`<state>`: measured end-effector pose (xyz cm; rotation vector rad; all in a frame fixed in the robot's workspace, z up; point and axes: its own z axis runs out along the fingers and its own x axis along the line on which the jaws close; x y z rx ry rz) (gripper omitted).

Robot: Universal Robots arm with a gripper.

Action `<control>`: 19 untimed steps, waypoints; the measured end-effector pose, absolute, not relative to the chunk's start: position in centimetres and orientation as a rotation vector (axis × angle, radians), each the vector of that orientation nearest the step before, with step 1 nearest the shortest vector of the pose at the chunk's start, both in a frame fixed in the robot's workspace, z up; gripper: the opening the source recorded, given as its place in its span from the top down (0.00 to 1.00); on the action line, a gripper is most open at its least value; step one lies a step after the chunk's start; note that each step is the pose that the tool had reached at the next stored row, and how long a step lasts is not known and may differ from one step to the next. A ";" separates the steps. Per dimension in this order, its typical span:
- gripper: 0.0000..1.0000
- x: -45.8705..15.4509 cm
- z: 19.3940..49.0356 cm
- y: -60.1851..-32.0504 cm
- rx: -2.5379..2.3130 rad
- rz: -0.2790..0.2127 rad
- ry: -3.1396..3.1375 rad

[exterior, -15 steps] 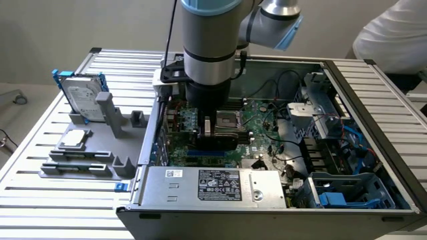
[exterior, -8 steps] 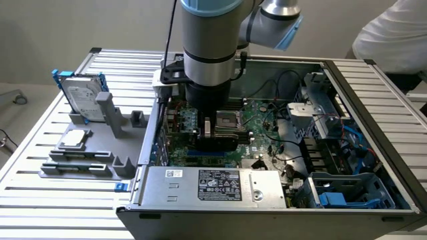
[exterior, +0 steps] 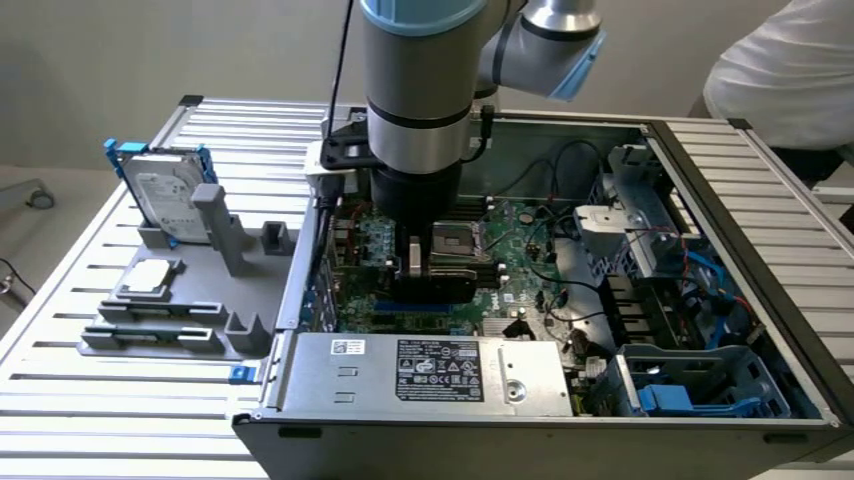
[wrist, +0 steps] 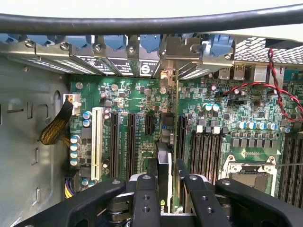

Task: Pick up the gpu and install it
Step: 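Insert the gpu into the slot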

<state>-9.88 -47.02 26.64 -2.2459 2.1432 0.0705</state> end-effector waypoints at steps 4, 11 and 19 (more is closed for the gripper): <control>0.74 -9.9 26.5 -47.0 -2.246 0.070 2.143; 0.74 -9.9 26.4 -47.1 -2.246 0.069 2.143; 0.74 -9.9 26.3 -47.2 -2.245 0.069 2.143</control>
